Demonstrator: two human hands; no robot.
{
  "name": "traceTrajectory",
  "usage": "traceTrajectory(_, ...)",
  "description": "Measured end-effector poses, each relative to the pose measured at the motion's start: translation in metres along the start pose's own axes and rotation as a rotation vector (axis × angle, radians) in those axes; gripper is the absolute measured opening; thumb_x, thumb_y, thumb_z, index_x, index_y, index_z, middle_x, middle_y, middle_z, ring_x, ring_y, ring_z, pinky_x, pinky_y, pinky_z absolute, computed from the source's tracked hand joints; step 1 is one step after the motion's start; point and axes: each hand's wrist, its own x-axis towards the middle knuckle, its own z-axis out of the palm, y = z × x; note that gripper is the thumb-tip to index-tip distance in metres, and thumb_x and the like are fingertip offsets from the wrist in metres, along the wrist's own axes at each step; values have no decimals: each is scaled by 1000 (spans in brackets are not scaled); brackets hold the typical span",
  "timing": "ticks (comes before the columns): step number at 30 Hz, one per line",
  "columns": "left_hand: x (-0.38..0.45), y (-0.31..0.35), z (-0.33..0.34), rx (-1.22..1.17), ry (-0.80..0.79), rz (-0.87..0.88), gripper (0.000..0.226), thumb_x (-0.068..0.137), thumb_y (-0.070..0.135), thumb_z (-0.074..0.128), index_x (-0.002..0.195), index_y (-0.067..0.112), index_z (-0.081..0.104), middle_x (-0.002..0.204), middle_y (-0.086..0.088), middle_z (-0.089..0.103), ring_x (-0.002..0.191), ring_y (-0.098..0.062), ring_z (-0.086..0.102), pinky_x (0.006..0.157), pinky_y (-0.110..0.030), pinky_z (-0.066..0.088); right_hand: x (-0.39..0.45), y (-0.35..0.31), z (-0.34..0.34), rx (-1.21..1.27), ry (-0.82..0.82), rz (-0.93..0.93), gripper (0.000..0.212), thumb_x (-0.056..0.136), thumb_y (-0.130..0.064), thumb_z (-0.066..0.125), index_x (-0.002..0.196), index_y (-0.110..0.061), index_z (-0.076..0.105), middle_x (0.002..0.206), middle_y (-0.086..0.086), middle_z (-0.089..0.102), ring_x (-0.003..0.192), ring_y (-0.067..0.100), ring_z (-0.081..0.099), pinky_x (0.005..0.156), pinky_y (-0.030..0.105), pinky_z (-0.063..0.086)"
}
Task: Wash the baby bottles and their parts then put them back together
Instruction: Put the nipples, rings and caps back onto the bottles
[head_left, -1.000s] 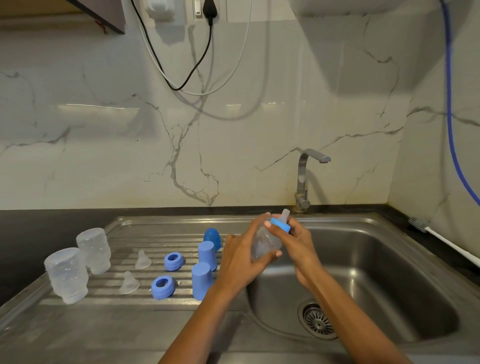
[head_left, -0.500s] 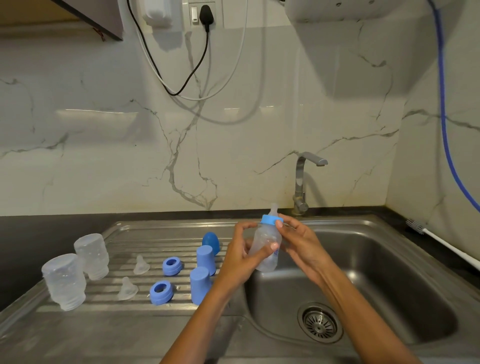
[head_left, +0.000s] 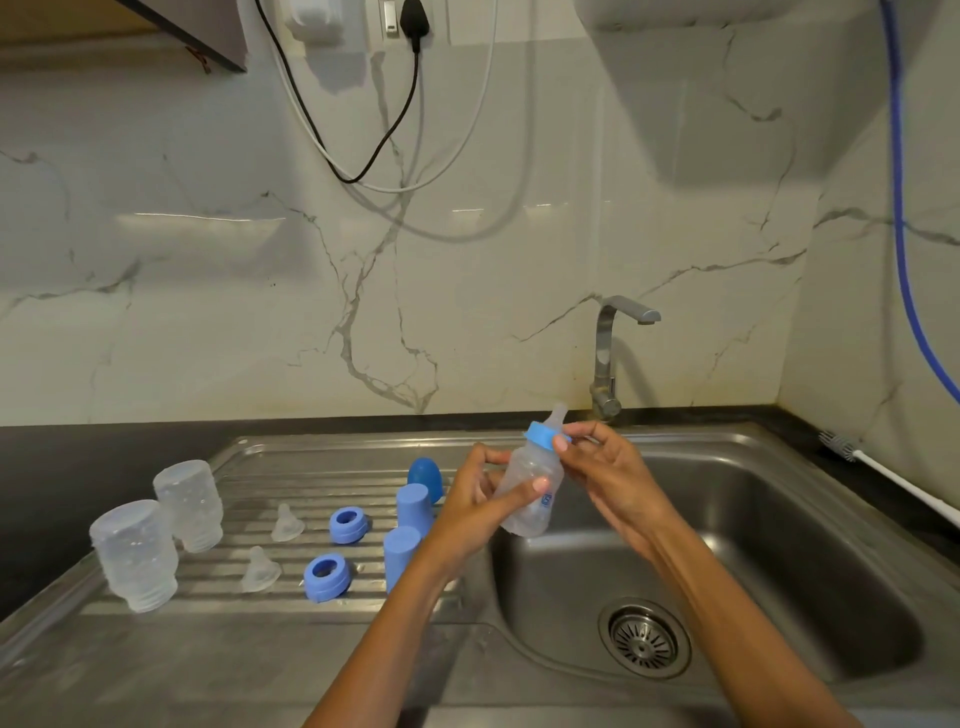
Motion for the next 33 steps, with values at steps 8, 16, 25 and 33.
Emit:
traceTrajectory(8,0,-10,9,515,63,268,57,69,58,71,101,21,42,98,4,64,87,-12,64,73,-38,54,-3,23,18,-201,376,19,31,72,-26,82,91,-8,66,87,6,71,79,13,68,55,14,49)
traceTrajectory(16,1,-4,-1,25,71,1,52,67,46,74,106,23,47,104,-6,68,94,-16,68,74,-27,55,-4,19,23,-254,24,0,38,98,-26,50,136,-19,51,128,-2,60,112,8,60,86,19,51)
traceTrajectory(25,2,-8,0,156,58,95,49,72,42,78,103,24,44,109,-2,64,96,-14,65,76,-30,57,-1,14,10,-160,95,-59,41,71,-27,74,109,-17,63,103,3,71,96,14,68,72,16,53)
traceTrajectory(33,-1,-8,4,598,87,363,50,74,58,69,100,26,41,97,9,61,86,-8,60,73,-33,51,-3,18,14,-241,259,4,32,75,-30,78,96,-8,67,89,5,71,79,11,67,57,12,48)
